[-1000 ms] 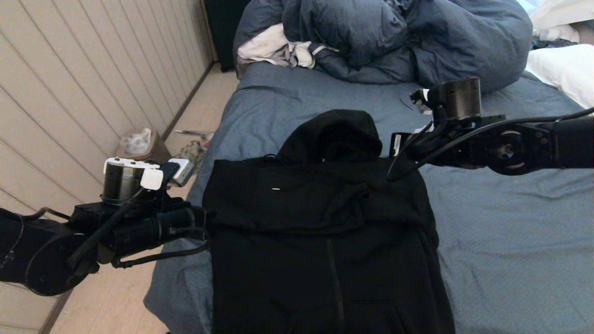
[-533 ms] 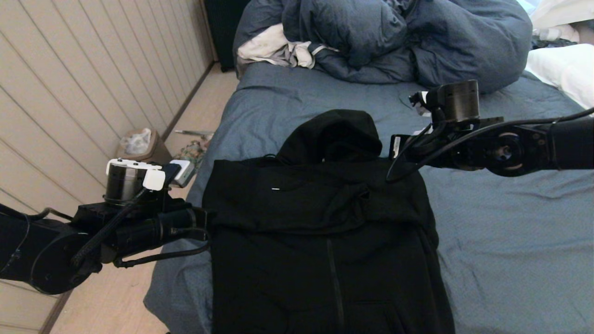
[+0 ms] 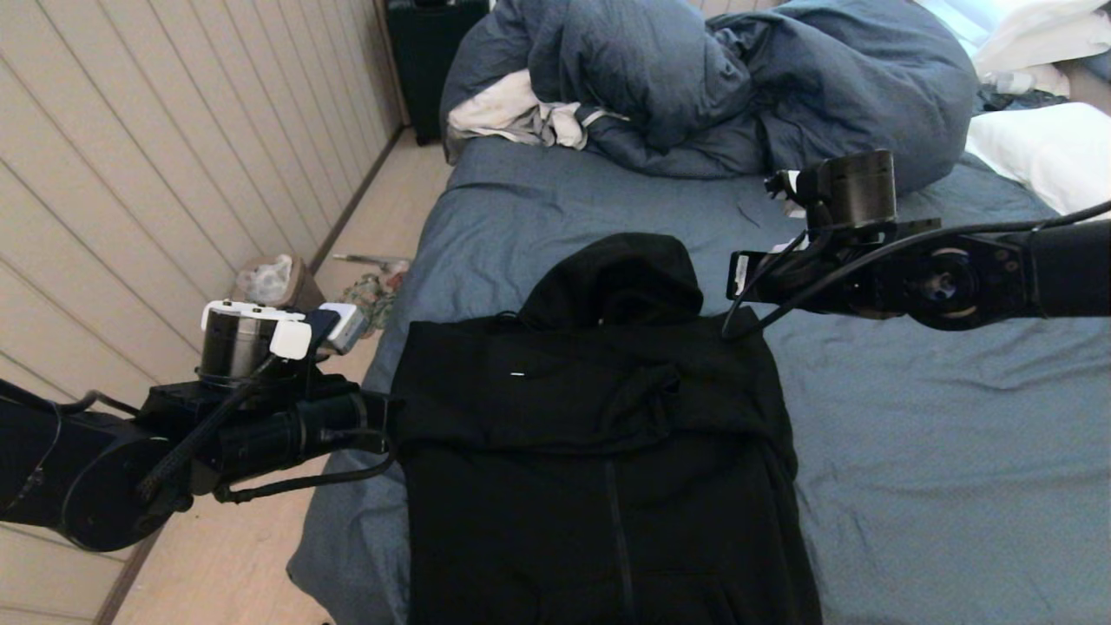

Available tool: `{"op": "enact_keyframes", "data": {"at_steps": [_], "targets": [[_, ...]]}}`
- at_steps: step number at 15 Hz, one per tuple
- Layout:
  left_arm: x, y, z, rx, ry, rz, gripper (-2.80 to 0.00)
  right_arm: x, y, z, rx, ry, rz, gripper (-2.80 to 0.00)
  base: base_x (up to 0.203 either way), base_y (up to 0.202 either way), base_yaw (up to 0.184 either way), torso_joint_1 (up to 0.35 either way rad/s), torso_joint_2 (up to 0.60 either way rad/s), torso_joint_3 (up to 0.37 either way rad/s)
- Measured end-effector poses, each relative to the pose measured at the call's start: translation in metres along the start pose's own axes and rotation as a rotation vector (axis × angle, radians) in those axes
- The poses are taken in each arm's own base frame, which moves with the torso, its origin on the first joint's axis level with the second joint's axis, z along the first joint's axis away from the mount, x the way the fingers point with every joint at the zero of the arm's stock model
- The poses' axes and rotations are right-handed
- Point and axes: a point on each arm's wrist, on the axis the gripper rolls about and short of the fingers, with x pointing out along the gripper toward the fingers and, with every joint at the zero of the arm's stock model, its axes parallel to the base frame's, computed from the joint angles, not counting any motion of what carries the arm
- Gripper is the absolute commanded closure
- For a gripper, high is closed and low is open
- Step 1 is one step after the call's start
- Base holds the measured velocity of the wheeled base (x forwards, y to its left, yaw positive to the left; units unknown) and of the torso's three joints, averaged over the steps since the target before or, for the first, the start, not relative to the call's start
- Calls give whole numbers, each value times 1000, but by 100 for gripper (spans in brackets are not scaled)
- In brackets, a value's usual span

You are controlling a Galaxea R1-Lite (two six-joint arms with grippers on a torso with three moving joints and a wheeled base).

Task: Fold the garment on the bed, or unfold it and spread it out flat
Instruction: Unfold the black sweatshirt

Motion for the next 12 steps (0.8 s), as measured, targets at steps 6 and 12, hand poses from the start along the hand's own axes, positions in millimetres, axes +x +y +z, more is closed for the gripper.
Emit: {"op": "enact_keyframes", "data": {"at_steps": [6,12], "targets": [[6,0,5,3,-24,2,0,19,3,-13,-11,43,-5,0,0,0,0,108,-231,-125],[8,0,5,9,-36,35,0,67,18,-28,-29,96,0,0,0,0,0,0,0,0]]}}
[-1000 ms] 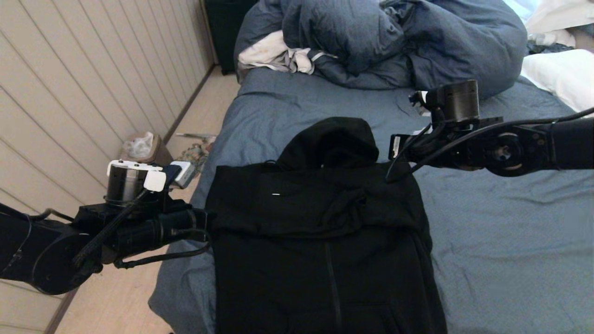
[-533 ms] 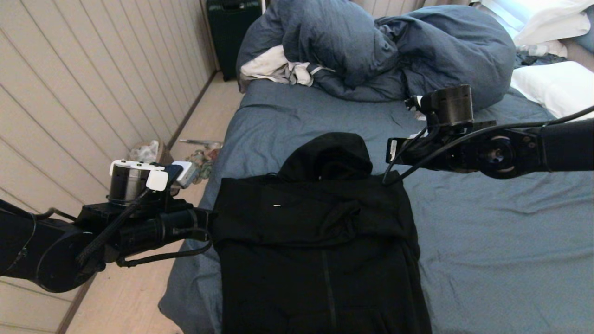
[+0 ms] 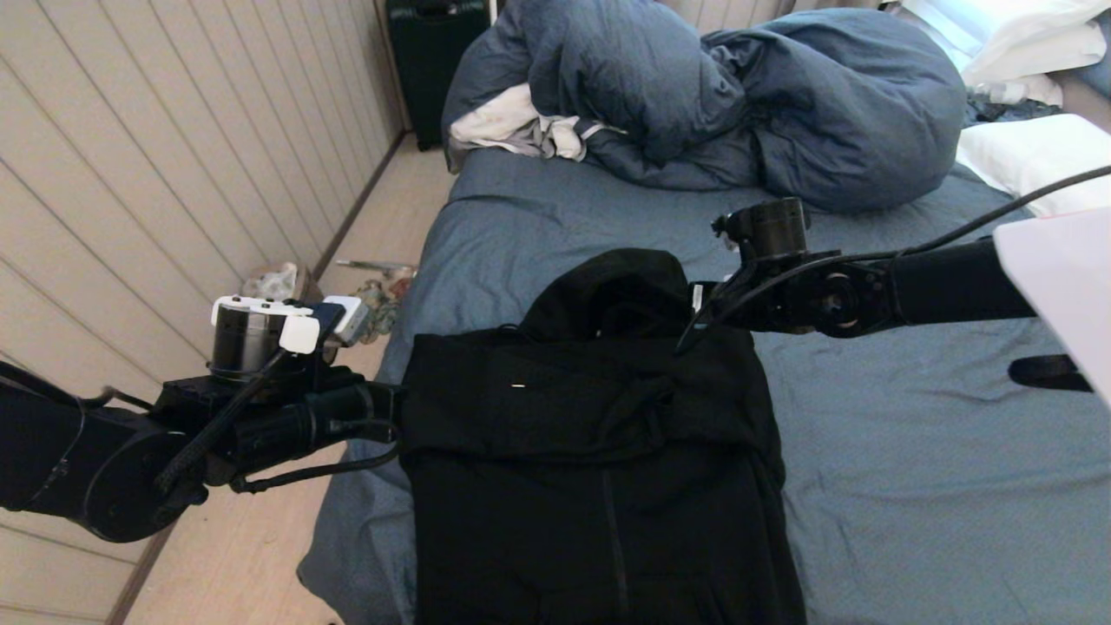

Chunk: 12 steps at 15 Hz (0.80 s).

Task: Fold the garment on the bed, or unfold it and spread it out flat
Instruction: Unfold the black sweatshirt

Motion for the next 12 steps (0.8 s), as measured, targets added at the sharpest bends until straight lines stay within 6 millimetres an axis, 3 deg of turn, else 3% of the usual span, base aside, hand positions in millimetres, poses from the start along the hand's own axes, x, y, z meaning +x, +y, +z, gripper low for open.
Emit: {"op": "enact_keyframes", "data": {"at_steps": [3,5,7,12], "targets": [[-4,-9,0,21,10,121,0,6,15,-15,-33,63,26,0,0,0,0,1,0,-132],[-4,-13,0,30,11,151,0,-1,28,-26,-60,92,52,0,0,0,0,2,5,-181],[-2,-14,2,31,4,156,0,-2,32,-26,-74,90,62,0,0,0,0,2,3,-202],[-4,-16,7,26,-16,154,0,22,42,-10,-66,27,50,0,0,0,0,3,5,-195]]}}
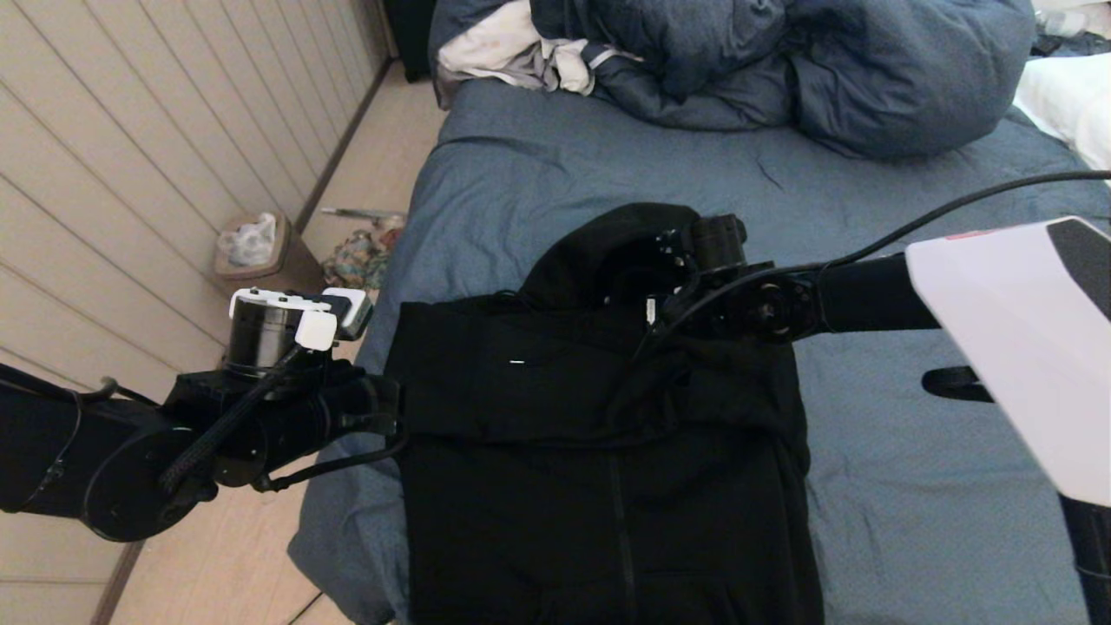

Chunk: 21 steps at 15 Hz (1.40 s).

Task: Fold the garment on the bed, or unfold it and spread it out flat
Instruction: Unfold the black sweatshirt

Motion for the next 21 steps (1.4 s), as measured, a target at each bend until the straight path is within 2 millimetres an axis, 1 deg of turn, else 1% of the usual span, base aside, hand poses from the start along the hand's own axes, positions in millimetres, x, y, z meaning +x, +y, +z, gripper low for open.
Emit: {"op": "enact_keyframes", "data": {"at_steps": [3,6,9,11,13,15,18,19,21], "targets": [[-2,0,3,-5,-17,2,0,21,9,14,5,-98,-76,0,0,0,0,2,2,-196],[-5,1,4,-17,-42,-2,0,40,15,16,-42,-222,-148,0,0,0,0,5,1,-139],[-6,1,2,-21,-81,-6,0,46,20,21,-75,-366,-270,0,0,0,0,3,0,-24],[-6,1,1,-20,-84,-8,0,45,18,30,-115,-454,-331,0,0,0,0,0,0,0],[-6,1,0,-20,-82,-9,0,37,15,40,-144,-514,-355,0,0,0,0,0,0,0],[-6,1,0,-21,-81,-12,0,26,8,53,-131,-547,-365,0,0,0,0,0,0,0],[-5,1,-1,-21,-78,-18,0,1,3,78,-149,-663,-397,0,0,0,0,0,0,0],[-5,1,-1,-20,-77,-19,0,-1,2,81,-173,-698,-413,0,0,0,0,0,0,0],[-4,1,-2,-19,-72,-19,0,4,4,77,-212,-721,-430,0,0,0,0,0,0,0]]}}
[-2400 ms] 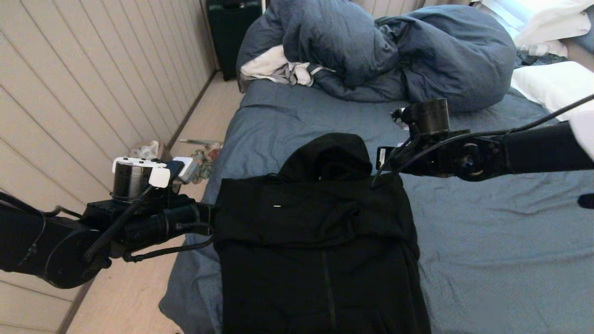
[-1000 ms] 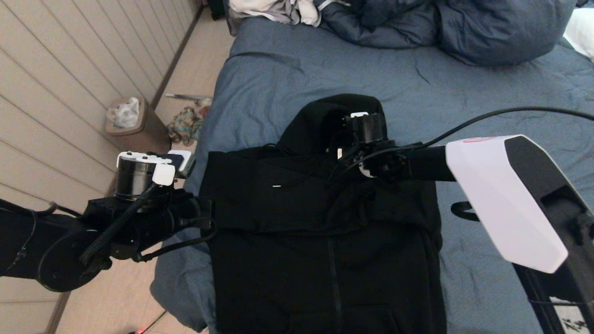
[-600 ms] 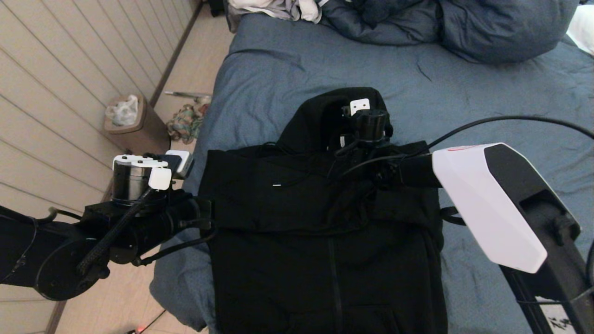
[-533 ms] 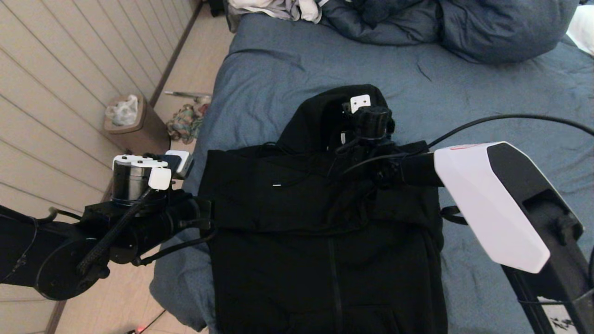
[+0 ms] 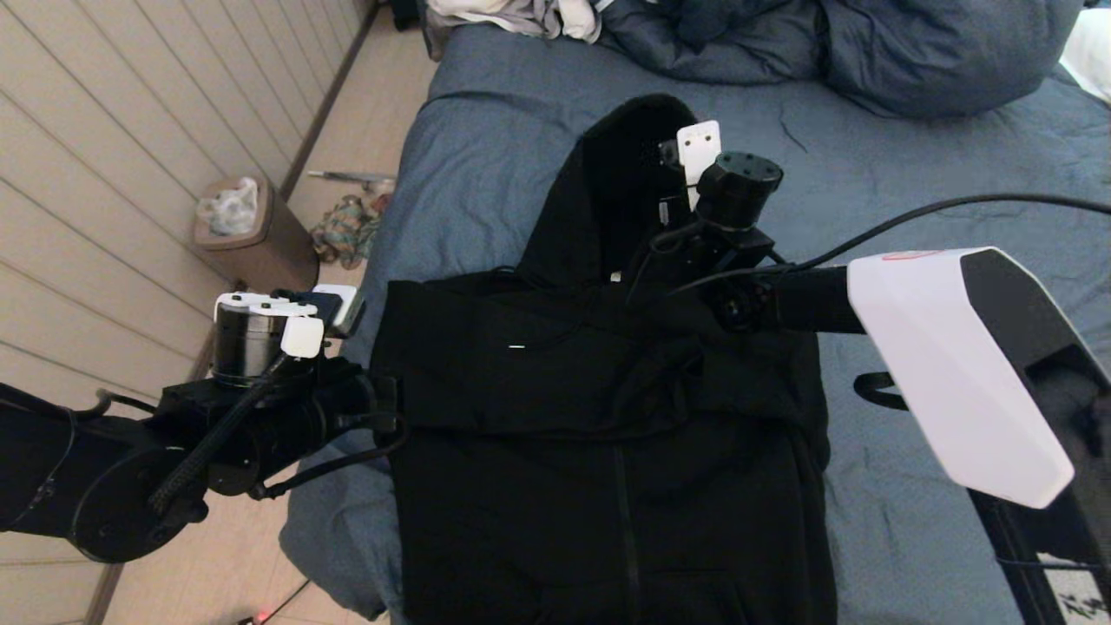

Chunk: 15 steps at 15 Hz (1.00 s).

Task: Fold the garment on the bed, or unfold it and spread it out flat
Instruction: Unfold the black sweatshirt

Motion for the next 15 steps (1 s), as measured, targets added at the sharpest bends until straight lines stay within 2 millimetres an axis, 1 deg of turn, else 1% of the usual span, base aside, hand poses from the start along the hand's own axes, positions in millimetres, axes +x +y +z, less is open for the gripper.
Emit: {"op": "enact_keyframes", "data": {"at_steps": [3,5,8,10,11,13,15], "targets": [[1,0,-1,0,3,0,0,2,12,-23,-30,25,27,0,0,0,0,0,0,0],[2,0,-2,1,6,-1,0,3,16,-35,-40,37,29,0,0,0,0,0,0,0],[4,0,-3,0,10,1,0,4,16,-35,-30,24,19,0,0,0,0,0,0,0],[4,0,-4,-1,13,1,0,6,8,-28,-22,16,-1,0,0,0,0,0,0,0],[4,0,-4,-3,13,1,0,6,2,-21,-13,6,-13,0,0,0,0,0,0,0],[3,0,-3,-4,8,1,0,6,-10,0,11,-22,-36,0,0,0,0,0,0,0],[1,0,-2,-6,3,0,0,3,-28,26,40,-50,-79,0,0,0,0,0,0,0]]}}
